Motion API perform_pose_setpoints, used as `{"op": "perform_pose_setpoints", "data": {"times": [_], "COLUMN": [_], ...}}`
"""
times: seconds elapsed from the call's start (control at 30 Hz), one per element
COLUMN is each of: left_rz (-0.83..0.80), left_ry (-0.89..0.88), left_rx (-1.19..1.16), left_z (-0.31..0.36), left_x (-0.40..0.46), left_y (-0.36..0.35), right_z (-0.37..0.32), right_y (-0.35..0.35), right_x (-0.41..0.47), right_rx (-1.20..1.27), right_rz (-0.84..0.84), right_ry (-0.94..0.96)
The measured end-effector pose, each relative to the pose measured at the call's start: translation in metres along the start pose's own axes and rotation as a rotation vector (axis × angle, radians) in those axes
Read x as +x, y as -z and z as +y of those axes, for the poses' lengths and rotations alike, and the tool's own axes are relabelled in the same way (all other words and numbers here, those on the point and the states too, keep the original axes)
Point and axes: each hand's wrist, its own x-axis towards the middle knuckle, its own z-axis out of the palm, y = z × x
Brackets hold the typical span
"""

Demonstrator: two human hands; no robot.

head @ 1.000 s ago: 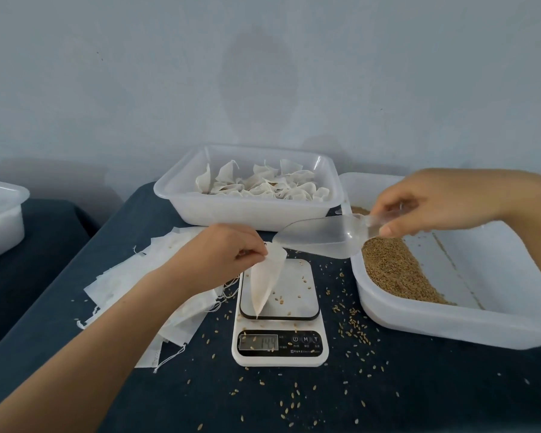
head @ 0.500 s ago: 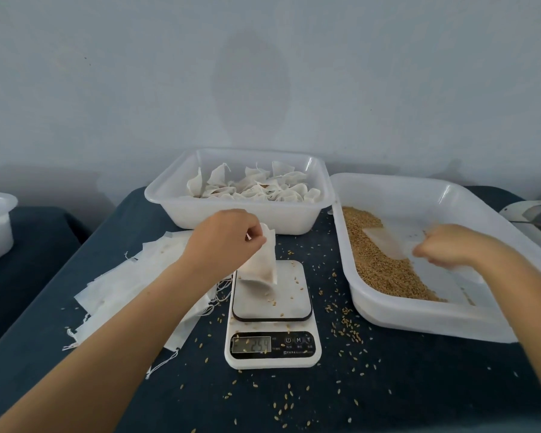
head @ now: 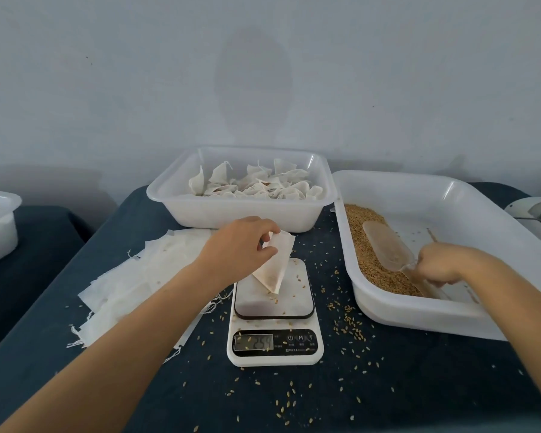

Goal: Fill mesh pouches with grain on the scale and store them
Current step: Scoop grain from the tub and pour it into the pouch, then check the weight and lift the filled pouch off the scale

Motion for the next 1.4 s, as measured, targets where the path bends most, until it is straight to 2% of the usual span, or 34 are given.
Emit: {"op": "perform_pose_setpoints", "data": {"times": [0.1,0.2,0.43,0.53,0.63,0.73,0.83,0.97,1.07,1.17,1.23,1.33,1.4], "left_rz": [0.006,0.016,0.067,0.09,0.148,0.212,0.232,0.192,0.171,0.159,0.157,0.15,0.155], "left_ry": [-0.001,0.023,0.074,0.151,0.218,0.282,0.382,0.33,0.314,0.323,0.33,0.335,0.332], "left_rx": [-0.025,-0.044,-0.073,-0.098,-0.148,-0.166,-0.188,-0.095,-0.029,-0.007,-0.007,-0.007,-0.007], "left_z": [0.0,-0.004,-0.015,-0.027,-0.041,-0.052,-0.062,-0.066,-0.064,-0.064,-0.064,-0.064,-0.063], "left_x": [0.001,0.0,-0.007,-0.016,-0.028,-0.038,-0.05,-0.059,-0.058,-0.059,-0.059,-0.058,-0.058], "left_y": [-0.004,-0.003,-0.007,-0.017,-0.032,-0.047,-0.061,-0.075,-0.078,-0.077,-0.077,-0.076,-0.075], "right_z": [-0.003,-0.01,-0.097,-0.141,-0.178,-0.198,-0.201,-0.199,-0.197,-0.196,-0.195,-0.191,-0.189], "right_y": [0.005,0.019,0.033,0.02,-0.004,-0.019,-0.03,-0.047,-0.051,-0.054,-0.056,-0.058,-0.058], "right_x": [-0.003,-0.018,-0.08,-0.091,-0.086,-0.071,-0.056,-0.042,-0.03,-0.02,-0.018,-0.018,-0.023], "right_rx": [-0.018,-0.023,0.313,0.431,0.462,0.474,0.567,0.594,0.57,0.66,0.709,0.668,0.744], "right_rz": [0.058,0.214,0.581,0.549,0.392,0.319,0.344,0.384,0.309,0.177,0.179,0.349,0.426], "right_ry": [0.018,0.084,0.409,0.568,0.687,0.659,0.587,0.437,0.263,0.125,0.116,0.222,0.315]}}
